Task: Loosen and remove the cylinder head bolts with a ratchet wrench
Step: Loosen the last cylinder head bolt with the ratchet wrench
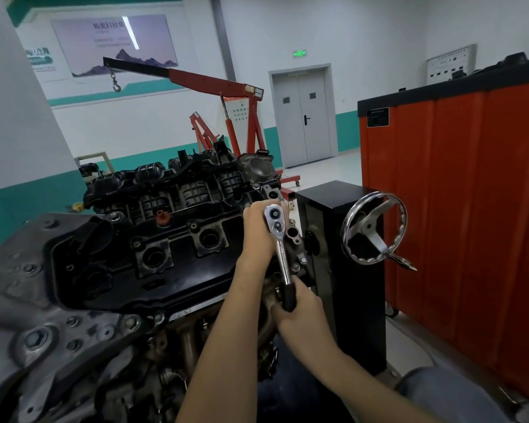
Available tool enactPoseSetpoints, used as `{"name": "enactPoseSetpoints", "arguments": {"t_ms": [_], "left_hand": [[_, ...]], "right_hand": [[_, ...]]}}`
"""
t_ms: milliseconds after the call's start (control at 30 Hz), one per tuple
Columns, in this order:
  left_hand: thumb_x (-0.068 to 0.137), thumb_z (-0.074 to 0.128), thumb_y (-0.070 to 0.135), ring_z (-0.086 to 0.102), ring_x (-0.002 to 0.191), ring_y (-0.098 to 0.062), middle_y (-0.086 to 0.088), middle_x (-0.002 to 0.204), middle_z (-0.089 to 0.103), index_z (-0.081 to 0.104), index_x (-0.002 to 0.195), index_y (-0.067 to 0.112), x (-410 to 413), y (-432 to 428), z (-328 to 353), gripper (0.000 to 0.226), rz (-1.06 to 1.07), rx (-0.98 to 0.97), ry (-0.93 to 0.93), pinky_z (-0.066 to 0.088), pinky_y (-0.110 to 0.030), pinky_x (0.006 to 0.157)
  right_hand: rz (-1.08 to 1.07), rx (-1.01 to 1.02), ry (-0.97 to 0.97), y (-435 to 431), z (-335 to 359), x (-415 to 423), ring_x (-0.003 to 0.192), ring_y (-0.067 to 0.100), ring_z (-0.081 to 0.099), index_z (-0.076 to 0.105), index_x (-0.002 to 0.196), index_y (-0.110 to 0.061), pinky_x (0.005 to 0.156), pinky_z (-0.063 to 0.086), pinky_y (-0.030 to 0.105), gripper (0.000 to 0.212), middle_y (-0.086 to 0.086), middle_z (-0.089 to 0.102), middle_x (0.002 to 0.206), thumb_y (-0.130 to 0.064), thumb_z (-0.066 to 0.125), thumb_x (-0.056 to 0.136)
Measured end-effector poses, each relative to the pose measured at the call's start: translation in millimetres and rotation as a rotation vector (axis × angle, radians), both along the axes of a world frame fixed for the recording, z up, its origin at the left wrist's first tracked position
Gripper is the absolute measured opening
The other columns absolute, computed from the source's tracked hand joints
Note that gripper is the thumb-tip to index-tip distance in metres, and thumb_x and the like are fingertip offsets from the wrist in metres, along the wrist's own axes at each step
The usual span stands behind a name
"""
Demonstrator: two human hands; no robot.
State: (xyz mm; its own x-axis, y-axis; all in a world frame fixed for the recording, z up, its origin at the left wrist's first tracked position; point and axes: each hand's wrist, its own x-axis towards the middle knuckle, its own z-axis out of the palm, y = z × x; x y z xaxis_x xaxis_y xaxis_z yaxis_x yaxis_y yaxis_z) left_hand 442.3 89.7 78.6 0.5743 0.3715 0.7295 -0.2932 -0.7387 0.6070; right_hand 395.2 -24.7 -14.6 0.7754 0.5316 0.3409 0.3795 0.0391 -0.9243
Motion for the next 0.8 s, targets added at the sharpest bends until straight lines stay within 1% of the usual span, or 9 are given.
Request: {"name": "enactPoseSetpoints", "arguments": {"t_ms": [167, 300, 400, 467, 533, 600, 667, 733, 800], "left_hand": [[0.091, 0.063, 0.008, 0.025, 0.047, -0.006, 0.01, 0.044, 0.029, 0.028, 0.049, 0.021, -7, 9, 2, 0.056, -0.028, 0.012, 0.095, 0.026, -0.022, 0.052], [0.09, 0.065, 0.009, 0.028, 0.047, -0.006, 0.011, 0.041, 0.034, 0.031, 0.05, 0.021, -13, 15, 3, 0.055, -0.045, 0.018, 0.148, 0.026, -0.021, 0.052], [0.089, 0.059, 0.001, 0.026, 0.048, -0.007, 0.007, 0.042, 0.032, 0.028, 0.048, 0.024, -13, 10, 3, 0.056, 0.007, 0.007, 0.107, 0.024, -0.025, 0.053], [0.09, 0.056, 0.001, 0.023, 0.051, -0.009, 0.007, 0.044, 0.026, 0.025, 0.05, 0.022, -11, 8, 2, 0.055, 0.041, -0.075, 0.062, 0.022, -0.029, 0.055], [0.091, 0.057, 0.003, 0.022, 0.048, -0.008, 0.008, 0.042, 0.025, 0.024, 0.049, 0.021, -8, 5, 2, 0.056, 0.034, -0.129, 0.027, 0.021, -0.028, 0.053], [0.088, 0.057, -0.004, 0.025, 0.042, -0.006, 0.008, 0.038, 0.027, 0.026, 0.046, 0.024, -7, -1, 3, 0.059, 0.046, -0.127, 0.005, 0.021, -0.02, 0.048], [0.084, 0.054, -0.011, 0.029, 0.039, -0.002, 0.011, 0.036, 0.03, 0.027, 0.044, 0.03, -6, -6, 2, 0.063, 0.038, -0.105, -0.021, 0.022, -0.012, 0.044], [0.084, 0.056, -0.01, 0.028, 0.039, -0.002, 0.012, 0.037, 0.03, 0.026, 0.047, 0.027, -9, -5, 2, 0.06, 0.026, -0.093, -0.026, 0.022, -0.011, 0.044], [0.088, 0.061, 0.0, 0.026, 0.043, -0.004, 0.009, 0.042, 0.027, 0.024, 0.052, 0.022, -12, 5, 2, 0.056, 0.042, -0.058, 0.036, 0.021, -0.016, 0.047]], "right_hand": [[0.083, -0.238, -0.239, -43, 24, 48, 0.047, 0.001, 0.048, 0.054, 0.078, -0.025, 0.045, 0.037, 0.014, 0.028, -0.006, 0.051, 0.061, 0.003, 0.057, 0.079], [-0.058, -0.738, -0.838, -69, 87, 111, 0.051, 0.001, 0.048, 0.045, 0.088, -0.025, 0.041, 0.032, 0.01, 0.017, -0.009, 0.049, 0.064, -0.012, 0.056, 0.088], [-0.199, -0.842, -1.064, -65, 117, 117, 0.052, 0.001, 0.041, 0.038, 0.089, -0.023, 0.044, 0.023, 0.013, 0.015, -0.011, 0.043, 0.062, -0.018, 0.052, 0.09], [-0.242, -0.769, -0.945, -62, 98, 103, 0.054, 0.005, 0.045, 0.038, 0.086, -0.023, 0.046, 0.027, 0.015, 0.016, -0.009, 0.044, 0.063, -0.016, 0.053, 0.089], [-0.226, -0.608, -0.692, -57, 59, 77, 0.057, 0.011, 0.052, 0.04, 0.085, -0.022, 0.049, 0.034, 0.019, 0.018, -0.006, 0.047, 0.066, -0.015, 0.056, 0.087], [-0.112, -0.394, -0.347, -45, 27, 44, 0.056, 0.016, 0.055, 0.048, 0.087, -0.016, 0.048, 0.041, 0.026, 0.013, 0.001, 0.054, 0.068, -0.01, 0.059, 0.084], [-0.024, -0.177, -0.13, -24, 11, 15, 0.05, 0.011, 0.052, 0.054, 0.083, -0.015, 0.045, 0.041, 0.024, 0.013, 0.0, 0.055, 0.062, -0.002, 0.057, 0.081], [-0.019, -0.101, -0.098, -10, 9, 1, 0.044, 0.004, 0.047, 0.051, 0.072, -0.021, 0.041, 0.034, 0.016, 0.022, -0.004, 0.05, 0.056, -0.001, 0.055, 0.078], [-0.014, -0.146, -0.161, -14, 14, 9, 0.047, 0.006, 0.05, 0.052, 0.073, -0.019, 0.043, 0.038, 0.021, 0.017, -0.002, 0.053, 0.058, -0.003, 0.055, 0.078]]}}
